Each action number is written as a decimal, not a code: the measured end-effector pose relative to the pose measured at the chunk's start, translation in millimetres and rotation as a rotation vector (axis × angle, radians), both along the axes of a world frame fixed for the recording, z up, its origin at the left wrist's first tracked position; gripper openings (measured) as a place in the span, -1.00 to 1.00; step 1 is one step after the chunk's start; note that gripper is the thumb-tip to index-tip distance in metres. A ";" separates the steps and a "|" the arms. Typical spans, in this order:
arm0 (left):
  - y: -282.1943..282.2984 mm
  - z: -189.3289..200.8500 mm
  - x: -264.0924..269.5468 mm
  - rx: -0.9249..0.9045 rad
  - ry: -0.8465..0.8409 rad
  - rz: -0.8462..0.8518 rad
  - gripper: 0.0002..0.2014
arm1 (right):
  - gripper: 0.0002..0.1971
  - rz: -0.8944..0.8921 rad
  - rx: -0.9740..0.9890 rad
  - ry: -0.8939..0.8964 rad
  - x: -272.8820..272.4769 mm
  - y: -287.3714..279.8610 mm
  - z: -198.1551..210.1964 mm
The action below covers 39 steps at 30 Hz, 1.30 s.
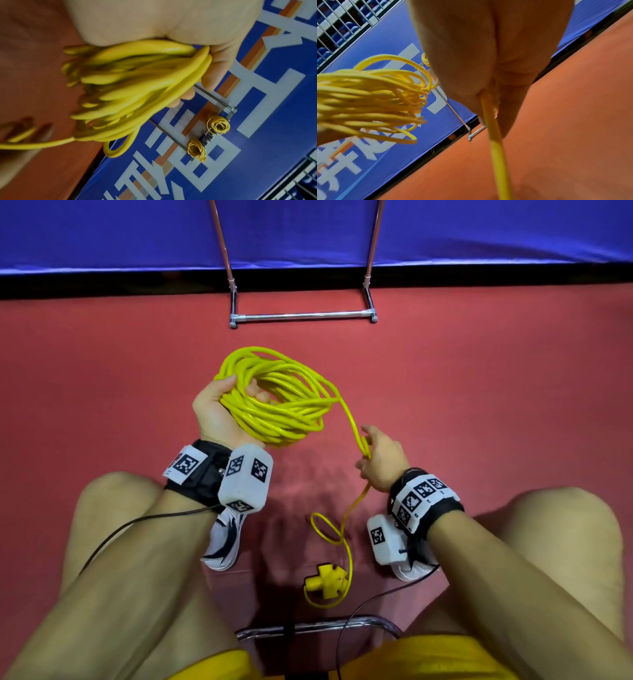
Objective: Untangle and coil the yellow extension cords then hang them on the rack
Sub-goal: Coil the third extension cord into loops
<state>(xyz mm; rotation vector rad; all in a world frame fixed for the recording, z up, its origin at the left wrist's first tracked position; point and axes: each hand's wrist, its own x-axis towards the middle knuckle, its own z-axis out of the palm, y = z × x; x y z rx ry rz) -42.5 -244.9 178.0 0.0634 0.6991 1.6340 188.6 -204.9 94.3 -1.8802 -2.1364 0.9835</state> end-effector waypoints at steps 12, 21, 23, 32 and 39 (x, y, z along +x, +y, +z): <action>23.1 -8.5 -21.6 -0.083 -0.032 0.340 -0.71 | -0.86 0.260 -0.290 0.457 -14.2 -39.0 12.4; 9.7 5.2 -7.5 -0.025 -0.079 0.178 -0.74 | -0.79 0.370 -0.205 0.114 2.3 -32.1 -0.9; 7.3 6.9 0.1 0.012 -0.024 0.054 -0.87 | -0.77 0.418 -0.170 0.034 -0.9 -32.2 -0.9; 7.8 6.0 21.1 0.058 -0.014 -0.118 -0.80 | -0.81 0.164 -0.211 0.382 -17.3 -36.6 -19.6; 4.2 13.6 18.4 0.063 0.000 -0.144 -0.73 | -0.43 0.356 -0.087 0.297 -7.7 -37.0 -17.4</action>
